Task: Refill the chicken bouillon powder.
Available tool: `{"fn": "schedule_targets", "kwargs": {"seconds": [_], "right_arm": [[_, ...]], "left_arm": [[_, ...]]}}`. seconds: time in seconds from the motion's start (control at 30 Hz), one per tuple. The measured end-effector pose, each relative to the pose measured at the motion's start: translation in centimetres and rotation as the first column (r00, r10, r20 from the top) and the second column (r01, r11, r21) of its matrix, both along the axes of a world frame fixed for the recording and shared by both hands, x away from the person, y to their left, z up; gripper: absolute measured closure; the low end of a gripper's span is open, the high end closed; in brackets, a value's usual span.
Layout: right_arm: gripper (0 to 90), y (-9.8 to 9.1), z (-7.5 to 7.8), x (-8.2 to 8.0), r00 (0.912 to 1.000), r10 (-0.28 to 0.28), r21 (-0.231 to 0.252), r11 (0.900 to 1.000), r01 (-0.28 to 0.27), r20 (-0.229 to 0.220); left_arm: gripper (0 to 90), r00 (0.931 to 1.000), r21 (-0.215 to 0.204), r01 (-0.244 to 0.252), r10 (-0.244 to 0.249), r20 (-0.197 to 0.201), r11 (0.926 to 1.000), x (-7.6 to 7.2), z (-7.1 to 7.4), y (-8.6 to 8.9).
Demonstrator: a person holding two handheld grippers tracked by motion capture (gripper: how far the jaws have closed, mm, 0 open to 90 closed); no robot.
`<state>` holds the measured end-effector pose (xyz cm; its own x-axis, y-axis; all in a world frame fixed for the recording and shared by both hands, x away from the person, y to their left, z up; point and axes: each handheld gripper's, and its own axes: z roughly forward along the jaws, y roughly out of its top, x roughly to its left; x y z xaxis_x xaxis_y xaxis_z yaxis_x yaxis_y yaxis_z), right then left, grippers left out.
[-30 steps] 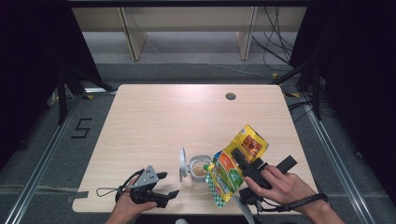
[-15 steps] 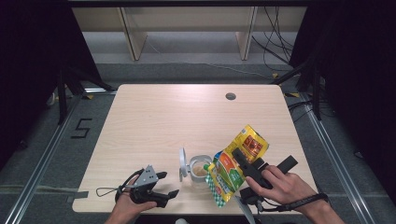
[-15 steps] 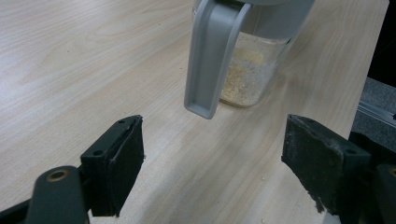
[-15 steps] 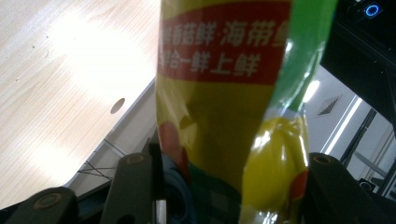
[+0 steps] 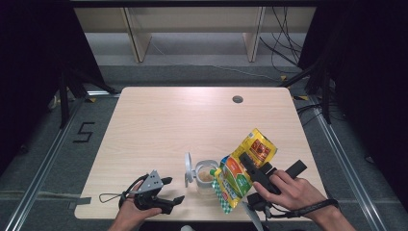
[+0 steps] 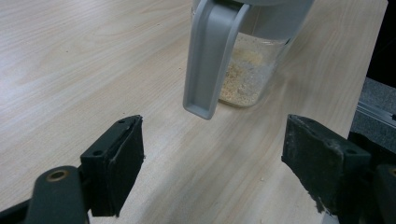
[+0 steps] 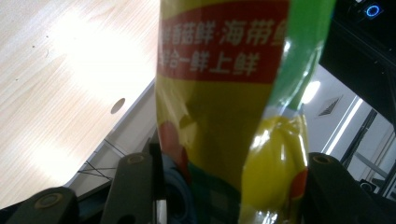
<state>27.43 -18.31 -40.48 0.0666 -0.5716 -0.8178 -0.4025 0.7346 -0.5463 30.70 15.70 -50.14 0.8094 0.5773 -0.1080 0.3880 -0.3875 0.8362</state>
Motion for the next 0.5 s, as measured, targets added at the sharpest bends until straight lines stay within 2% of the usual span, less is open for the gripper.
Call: {"fn": "schedule_targets", "kwargs": {"seconds": [0.1,0.13,0.27,0.33,0.47,0.5], "right_arm": [[56.1,-0.11,0.01,-0.01,1.0,-0.001,0.0,1.0,0.001,0.001],[56.1,-0.13,0.06,-0.06,1.0,-0.008,-0.007,0.9999,0.008,0.003],[56.2,-0.22,0.1,-0.06,0.9999,-0.012,-0.012,0.9999,0.012,0.004],[56.2,-0.25,0.03,-0.11,0.9999,-0.006,-0.01,0.9999,0.007,0.013],[56.3,-0.19,0.03,-0.09,1.0,-0.002,-0.002,1.0,0.002,0.002],[56.3,-0.09,0.09,-0.08,1.0,0.007,-0.013,0.9999,-0.007,0.002]], "left_arm": [[20.2,1.0,-0.006,0.0,0.0,0.0,1.0,0.0,0.01,-0.01],[20.2,1.0,0.007,0.003,-0.003,0.004,1.0,0.05,0.03,0.05],[20.2,1.0,0.005,0.001,-0.001,0.002,1.0,0.03,0.01,0.01],[20.2,1.0,-0.001,0.001,-0.001,0.002,1.0,0.01,-0.01,-0.02],[20.2,1.0,0.001,0.002,-0.002,0.002,1.0,0.01,-0.02,-0.02],[20.2,1.0,0.0,0.001,-0.001,0.002,1.0,0.02,-0.01,-0.02]]}}
